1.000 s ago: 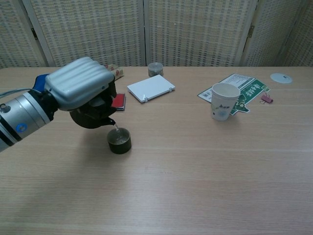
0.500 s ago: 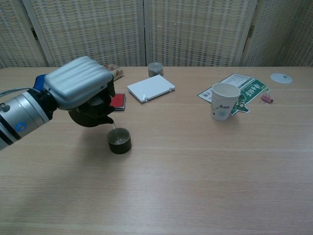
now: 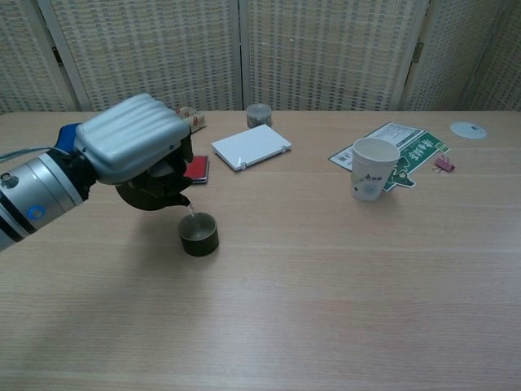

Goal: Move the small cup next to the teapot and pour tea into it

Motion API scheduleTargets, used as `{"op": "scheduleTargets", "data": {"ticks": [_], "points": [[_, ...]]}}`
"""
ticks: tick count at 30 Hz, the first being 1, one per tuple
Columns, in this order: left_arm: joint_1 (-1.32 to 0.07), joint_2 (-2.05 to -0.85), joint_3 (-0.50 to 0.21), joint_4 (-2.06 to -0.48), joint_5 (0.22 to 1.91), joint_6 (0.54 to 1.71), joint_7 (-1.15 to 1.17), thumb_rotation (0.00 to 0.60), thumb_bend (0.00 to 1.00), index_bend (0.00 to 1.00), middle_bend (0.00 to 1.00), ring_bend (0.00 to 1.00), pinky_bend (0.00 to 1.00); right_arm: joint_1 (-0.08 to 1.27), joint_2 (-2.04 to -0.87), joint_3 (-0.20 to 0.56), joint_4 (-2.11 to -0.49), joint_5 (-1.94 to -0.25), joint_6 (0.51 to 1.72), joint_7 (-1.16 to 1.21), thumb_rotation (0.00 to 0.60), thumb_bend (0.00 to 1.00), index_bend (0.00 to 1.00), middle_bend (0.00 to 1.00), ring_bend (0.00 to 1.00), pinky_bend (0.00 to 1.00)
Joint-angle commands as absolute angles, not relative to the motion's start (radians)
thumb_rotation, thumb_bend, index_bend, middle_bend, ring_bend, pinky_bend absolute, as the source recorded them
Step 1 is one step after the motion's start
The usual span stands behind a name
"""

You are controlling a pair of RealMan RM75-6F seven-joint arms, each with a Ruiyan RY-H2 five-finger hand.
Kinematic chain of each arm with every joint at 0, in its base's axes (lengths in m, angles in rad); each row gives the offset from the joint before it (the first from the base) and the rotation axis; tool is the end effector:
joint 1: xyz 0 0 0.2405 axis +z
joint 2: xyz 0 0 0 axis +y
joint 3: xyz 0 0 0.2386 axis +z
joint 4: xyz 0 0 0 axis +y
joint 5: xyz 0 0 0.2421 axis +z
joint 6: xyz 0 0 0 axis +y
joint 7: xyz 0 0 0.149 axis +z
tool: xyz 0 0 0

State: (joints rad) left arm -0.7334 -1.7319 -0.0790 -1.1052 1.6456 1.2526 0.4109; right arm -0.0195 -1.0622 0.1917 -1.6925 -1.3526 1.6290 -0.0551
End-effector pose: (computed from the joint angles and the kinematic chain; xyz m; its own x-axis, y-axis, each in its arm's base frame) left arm -0.1251 0.3300 -0.0646 0.6290 -0.2857 0.7230 0.4688 -0.6024 -0.6460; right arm -0.3143 -0.1814 0.1806 0.4290 0.2257 0.8747 -0.8970 0.2206 0.3830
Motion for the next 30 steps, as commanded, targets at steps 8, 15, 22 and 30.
{"op": "scheduleTargets", "data": {"ticks": [8, 15, 22, 30], "points": [[-0.735, -1.738, -0.077, -1.096, 1.653, 1.261, 0.409, 0.6, 0.36, 1.0, 1.0, 1.0, 0.57, -0.021, -1.063, 0.193, -1.688, -1.351, 1.631, -0.051, 0.6, 0.2, 0.31, 0.28, 0.18, 0.27], [-0.732, -1.736, -0.094, -1.121, 1.618, 1.245, 0.362, 0.6, 0.36, 1.0, 1.0, 1.0, 0.57, -0.021, -1.064, 0.193, -1.687, -1.351, 1.631, -0.051, 0.6, 0.2, 0.31, 0.28, 0.18, 0.27], [-0.721, -1.725, -0.127, -1.188, 1.54, 1.205, 0.265, 0.6, 0.36, 1.0, 1.0, 1.0, 0.57, -0.019, -1.065, 0.195, -1.692, -1.349, 1.63, -0.06, 0.6, 0.2, 0.31, 0.28, 0.18, 0.27], [-0.709, -1.703, -0.188, -1.249, 1.453, 1.191, 0.141, 0.6, 0.36, 1.0, 1.0, 0.99, 0.57, -0.017, -1.064, 0.197, -1.701, -1.349, 1.631, -0.071, 0.6, 0.2, 0.31, 0.28, 0.18, 0.27]]}}
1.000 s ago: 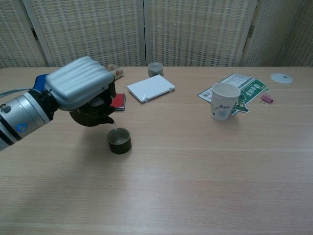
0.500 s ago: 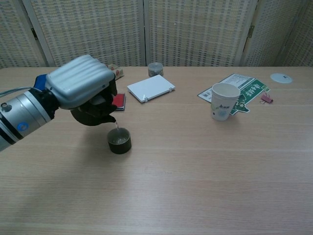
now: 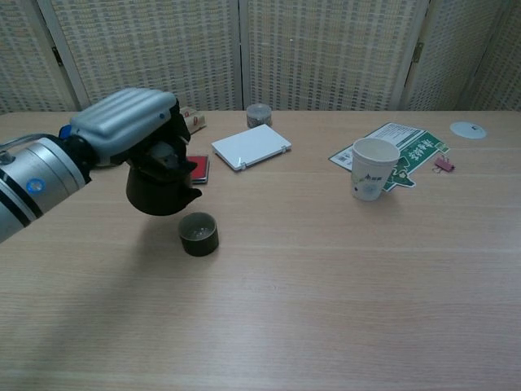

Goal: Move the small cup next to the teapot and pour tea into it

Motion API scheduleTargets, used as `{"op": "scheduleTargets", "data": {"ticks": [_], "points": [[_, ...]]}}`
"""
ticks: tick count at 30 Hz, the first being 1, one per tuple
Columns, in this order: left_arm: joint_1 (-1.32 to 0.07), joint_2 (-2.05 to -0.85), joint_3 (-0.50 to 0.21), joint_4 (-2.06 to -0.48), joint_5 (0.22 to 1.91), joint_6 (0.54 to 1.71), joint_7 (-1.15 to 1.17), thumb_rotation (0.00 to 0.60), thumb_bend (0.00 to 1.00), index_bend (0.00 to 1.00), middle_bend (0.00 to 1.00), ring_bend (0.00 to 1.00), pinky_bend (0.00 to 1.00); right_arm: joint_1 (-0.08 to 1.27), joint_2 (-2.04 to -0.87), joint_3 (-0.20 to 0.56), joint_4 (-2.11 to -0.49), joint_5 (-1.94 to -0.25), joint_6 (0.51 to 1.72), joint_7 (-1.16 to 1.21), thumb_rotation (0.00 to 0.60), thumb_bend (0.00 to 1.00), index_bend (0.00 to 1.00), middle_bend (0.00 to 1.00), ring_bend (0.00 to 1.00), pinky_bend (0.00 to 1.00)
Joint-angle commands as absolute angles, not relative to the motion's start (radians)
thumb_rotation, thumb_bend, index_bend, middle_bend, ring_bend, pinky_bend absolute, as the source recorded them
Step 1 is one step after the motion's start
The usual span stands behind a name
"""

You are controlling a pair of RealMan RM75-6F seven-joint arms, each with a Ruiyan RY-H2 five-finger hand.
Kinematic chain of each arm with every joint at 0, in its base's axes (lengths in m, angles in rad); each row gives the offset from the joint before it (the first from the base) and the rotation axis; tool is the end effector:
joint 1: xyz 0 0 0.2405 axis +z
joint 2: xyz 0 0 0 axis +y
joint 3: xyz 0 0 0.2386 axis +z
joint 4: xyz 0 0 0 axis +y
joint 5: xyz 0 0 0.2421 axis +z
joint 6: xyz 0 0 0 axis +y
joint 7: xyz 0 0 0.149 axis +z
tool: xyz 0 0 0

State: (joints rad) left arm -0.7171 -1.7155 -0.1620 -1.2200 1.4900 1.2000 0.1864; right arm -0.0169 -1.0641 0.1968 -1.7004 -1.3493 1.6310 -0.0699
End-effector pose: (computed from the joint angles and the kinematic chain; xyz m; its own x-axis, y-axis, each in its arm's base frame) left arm -0.1159 0.3410 -0.0558 0.4054 -0.0418 0.9132 0.7601 -0.5395 -0.3622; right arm -0.3120 -0.1831 0.1803 0.4328 0.2302 0.8716 -0.8953 0.2231 0.3856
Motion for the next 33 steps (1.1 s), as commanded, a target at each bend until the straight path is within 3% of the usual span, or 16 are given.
{"op": "scheduleTargets", "data": {"ticks": [1, 5, 10, 19, 25, 33], "points": [[-0.706, -1.698, -0.196, -1.258, 1.44, 1.187, 0.125, 0.6, 0.36, 1.0, 1.0, 0.99, 0.57, -0.016, -1.064, 0.197, -1.702, -1.349, 1.63, -0.071, 0.6, 0.2, 0.31, 0.28, 0.18, 0.27], [-0.688, -1.669, -0.226, -1.295, 1.375, 1.17, 0.068, 0.578, 0.36, 1.0, 1.0, 0.98, 0.57, -0.014, -1.064, 0.196, -1.702, -1.348, 1.625, -0.069, 0.6, 0.2, 0.31, 0.28, 0.18, 0.27], [-0.663, -1.639, -0.248, -1.315, 1.311, 1.156, 0.026, 0.409, 0.35, 1.0, 1.0, 0.98, 0.57, -0.012, -1.067, 0.196, -1.7, -1.348, 1.62, -0.066, 0.6, 0.2, 0.31, 0.28, 0.18, 0.27], [-0.624, -1.594, -0.251, -1.313, 1.239, 1.13, -0.008, 0.272, 0.26, 1.0, 1.0, 0.98, 0.57, -0.007, -1.07, 0.195, -1.699, -1.351, 1.615, -0.066, 0.6, 0.2, 0.31, 0.28, 0.18, 0.27], [-0.61, -1.581, -0.236, -1.284, 1.236, 1.121, -0.012, 0.226, 0.22, 1.0, 1.0, 0.97, 0.57, -0.004, -1.07, 0.195, -1.702, -1.352, 1.613, -0.069, 0.6, 0.2, 0.31, 0.28, 0.18, 0.27], [-0.598, -1.59, -0.187, -1.208, 1.286, 1.125, -0.008, 0.224, 0.2, 1.0, 1.0, 0.93, 0.56, -0.001, -1.072, 0.193, -1.701, -1.349, 1.606, -0.07, 0.6, 0.2, 0.31, 0.28, 0.18, 0.27]]}}
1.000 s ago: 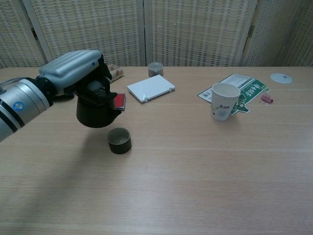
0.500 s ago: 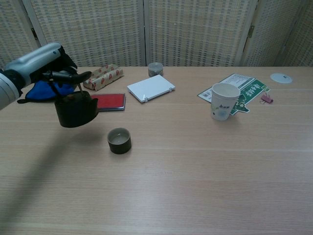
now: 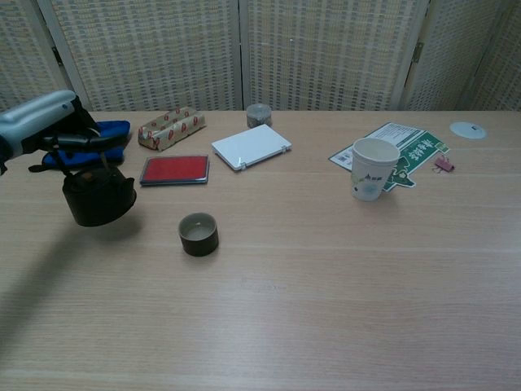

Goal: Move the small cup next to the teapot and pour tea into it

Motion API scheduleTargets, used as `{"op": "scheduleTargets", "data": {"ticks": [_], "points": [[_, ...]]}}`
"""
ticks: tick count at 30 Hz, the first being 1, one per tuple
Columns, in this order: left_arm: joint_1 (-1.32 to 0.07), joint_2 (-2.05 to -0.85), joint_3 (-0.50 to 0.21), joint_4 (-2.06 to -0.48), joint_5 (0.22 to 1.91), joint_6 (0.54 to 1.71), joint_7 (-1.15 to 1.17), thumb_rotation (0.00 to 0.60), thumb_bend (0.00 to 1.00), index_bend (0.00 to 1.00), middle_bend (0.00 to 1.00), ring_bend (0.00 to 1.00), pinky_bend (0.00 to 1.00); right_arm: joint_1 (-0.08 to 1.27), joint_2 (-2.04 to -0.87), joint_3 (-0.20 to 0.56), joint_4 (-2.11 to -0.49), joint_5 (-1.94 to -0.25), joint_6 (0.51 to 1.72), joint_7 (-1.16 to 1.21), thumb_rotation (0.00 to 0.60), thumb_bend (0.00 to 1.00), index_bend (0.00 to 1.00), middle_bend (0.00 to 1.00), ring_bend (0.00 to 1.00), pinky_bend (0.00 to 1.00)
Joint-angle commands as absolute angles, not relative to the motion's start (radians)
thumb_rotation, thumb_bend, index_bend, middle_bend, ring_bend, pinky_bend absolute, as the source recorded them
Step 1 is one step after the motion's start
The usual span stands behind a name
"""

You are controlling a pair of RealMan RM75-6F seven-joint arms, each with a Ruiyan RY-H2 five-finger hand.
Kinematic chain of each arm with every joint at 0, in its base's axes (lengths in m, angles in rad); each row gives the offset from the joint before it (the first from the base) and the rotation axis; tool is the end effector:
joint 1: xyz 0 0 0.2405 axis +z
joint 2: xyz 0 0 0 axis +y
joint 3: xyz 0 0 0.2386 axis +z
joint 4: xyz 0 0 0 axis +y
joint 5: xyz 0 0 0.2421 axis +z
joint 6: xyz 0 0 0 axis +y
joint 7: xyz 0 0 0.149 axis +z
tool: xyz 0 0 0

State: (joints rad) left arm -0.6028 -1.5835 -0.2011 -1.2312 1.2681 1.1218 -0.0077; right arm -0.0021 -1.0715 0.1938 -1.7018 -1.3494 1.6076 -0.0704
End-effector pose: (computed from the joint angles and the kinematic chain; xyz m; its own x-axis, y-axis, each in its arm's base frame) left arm -0.2068 0.3616 -0.0091 0.2585 0.0952 0.9613 0.9476 -0.2184 -0.2332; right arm -0.3100 -0.1879 0.1743 0.4200 0.2114 0.8825 -0.9016 0.2083 0.3792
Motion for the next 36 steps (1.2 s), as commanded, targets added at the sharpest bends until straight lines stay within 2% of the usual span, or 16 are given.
{"op": "scheduleTargets", "data": {"ticks": [1, 19, 26, 29, 36], "points": [[-0.597, -1.592, -0.181, -1.2, 1.291, 1.125, -0.009, 0.225, 0.2, 1.0, 1.0, 0.93, 0.56, 0.0, -1.073, 0.193, -1.7, -1.349, 1.604, -0.069, 0.6, 0.2, 0.31, 0.28, 0.18, 0.27], [-0.583, -1.655, -0.132, -1.084, 1.346, 1.122, -0.025, 0.225, 0.2, 1.0, 1.0, 0.88, 0.52, 0.003, -1.073, 0.195, -1.699, -1.344, 1.601, -0.07, 0.6, 0.2, 0.31, 0.28, 0.18, 0.27], [-0.578, -1.662, -0.121, -1.071, 1.355, 1.116, -0.015, 0.224, 0.19, 0.97, 1.0, 0.85, 0.5, 0.005, -1.075, 0.194, -1.699, -1.345, 1.6, -0.072, 0.6, 0.2, 0.31, 0.28, 0.18, 0.27], [-0.574, -1.658, -0.119, -1.078, 1.354, 1.115, 0.003, 0.216, 0.19, 0.92, 0.97, 0.81, 0.49, 0.005, -1.075, 0.194, -1.701, -1.346, 1.601, -0.074, 0.6, 0.2, 0.31, 0.28, 0.18, 0.27], [-0.566, -1.636, -0.121, -1.12, 1.35, 1.117, 0.035, 0.111, 0.17, 0.69, 0.74, 0.58, 0.45, 0.005, -1.075, 0.194, -1.705, -1.348, 1.603, -0.077, 0.6, 0.2, 0.31, 0.28, 0.18, 0.27]]}}
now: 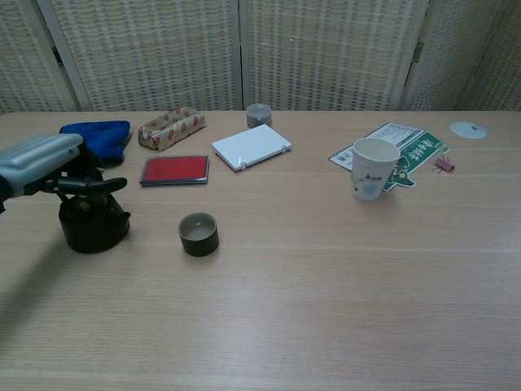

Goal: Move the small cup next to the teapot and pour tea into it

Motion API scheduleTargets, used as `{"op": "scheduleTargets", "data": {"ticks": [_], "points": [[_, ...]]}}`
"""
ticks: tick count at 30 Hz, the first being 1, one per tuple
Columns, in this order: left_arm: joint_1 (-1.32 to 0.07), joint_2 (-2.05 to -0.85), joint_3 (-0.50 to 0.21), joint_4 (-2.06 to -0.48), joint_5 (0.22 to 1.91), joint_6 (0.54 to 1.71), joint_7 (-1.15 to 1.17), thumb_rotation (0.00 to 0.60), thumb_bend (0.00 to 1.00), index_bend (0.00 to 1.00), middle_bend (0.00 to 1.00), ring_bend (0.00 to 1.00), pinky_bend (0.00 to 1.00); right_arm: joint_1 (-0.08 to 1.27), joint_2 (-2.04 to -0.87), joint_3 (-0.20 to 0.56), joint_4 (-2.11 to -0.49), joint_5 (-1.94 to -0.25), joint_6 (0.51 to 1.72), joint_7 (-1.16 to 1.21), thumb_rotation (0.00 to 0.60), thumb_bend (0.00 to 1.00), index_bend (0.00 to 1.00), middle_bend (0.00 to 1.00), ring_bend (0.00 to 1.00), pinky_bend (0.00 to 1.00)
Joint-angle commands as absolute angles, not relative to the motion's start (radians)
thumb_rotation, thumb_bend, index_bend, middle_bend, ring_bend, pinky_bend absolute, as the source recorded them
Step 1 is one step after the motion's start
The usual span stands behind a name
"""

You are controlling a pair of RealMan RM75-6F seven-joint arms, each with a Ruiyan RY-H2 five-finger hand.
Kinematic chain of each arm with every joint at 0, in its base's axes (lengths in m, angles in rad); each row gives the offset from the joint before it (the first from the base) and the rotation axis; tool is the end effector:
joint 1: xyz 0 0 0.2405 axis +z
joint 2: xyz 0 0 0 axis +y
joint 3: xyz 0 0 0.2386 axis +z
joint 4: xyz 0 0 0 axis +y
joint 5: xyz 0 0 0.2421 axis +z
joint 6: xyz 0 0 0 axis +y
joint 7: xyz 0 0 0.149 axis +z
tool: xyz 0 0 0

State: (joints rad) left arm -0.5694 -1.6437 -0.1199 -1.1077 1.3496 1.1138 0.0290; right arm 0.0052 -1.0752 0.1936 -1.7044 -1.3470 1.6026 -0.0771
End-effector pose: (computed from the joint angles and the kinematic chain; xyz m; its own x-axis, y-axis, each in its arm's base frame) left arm -0.2362 0.3422 -0.0330 0.4112 0.1332 0.9018 0.8921 -0.2619 -0.3681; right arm -0.3085 -0.1902 0.1722 0.4185 0.2079 0.8841 -0.9025 0.2046 0.3791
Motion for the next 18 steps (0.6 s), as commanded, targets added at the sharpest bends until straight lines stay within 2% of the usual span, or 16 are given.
{"op": "scheduleTargets", "data": {"ticks": [1, 4, 7, 11, 14, 18], "points": [[-0.565, -1.632, -0.121, -1.128, 1.349, 1.117, 0.035, 0.106, 0.17, 0.65, 0.7, 0.55, 0.44, 0.005, -1.075, 0.194, -1.706, -1.348, 1.604, -0.078, 0.6, 0.2, 0.31, 0.28, 0.18, 0.27], [-0.562, -1.617, -0.124, -1.157, 1.34, 1.108, 0.036, 0.104, 0.17, 0.52, 0.5, 0.38, 0.35, 0.004, -1.074, 0.193, -1.708, -1.348, 1.606, -0.078, 0.6, 0.2, 0.31, 0.28, 0.18, 0.27], [-0.559, -1.603, -0.129, -1.184, 1.327, 1.098, 0.038, 0.102, 0.16, 0.42, 0.35, 0.24, 0.22, 0.003, -1.073, 0.193, -1.71, -1.349, 1.608, -0.079, 0.6, 0.2, 0.31, 0.28, 0.18, 0.27], [-0.555, -1.596, -0.137, -1.207, 1.315, 1.093, 0.027, 0.1, 0.16, 0.31, 0.21, 0.14, 0.15, 0.002, -1.071, 0.193, -1.712, -1.351, 1.611, -0.08, 0.6, 0.2, 0.31, 0.28, 0.18, 0.27], [-0.553, -1.595, -0.146, -1.214, 1.306, 1.096, 0.022, 0.102, 0.16, 0.25, 0.15, 0.1, 0.13, 0.001, -1.07, 0.192, -1.713, -1.352, 1.612, -0.079, 0.6, 0.2, 0.31, 0.28, 0.18, 0.27], [-0.543, -1.598, -0.165, -1.226, 1.291, 1.119, 0.013, 0.11, 0.16, 0.22, 0.13, 0.1, 0.11, 0.0, -1.068, 0.191, -1.713, -1.352, 1.611, -0.078, 0.6, 0.2, 0.31, 0.28, 0.18, 0.27]]}}
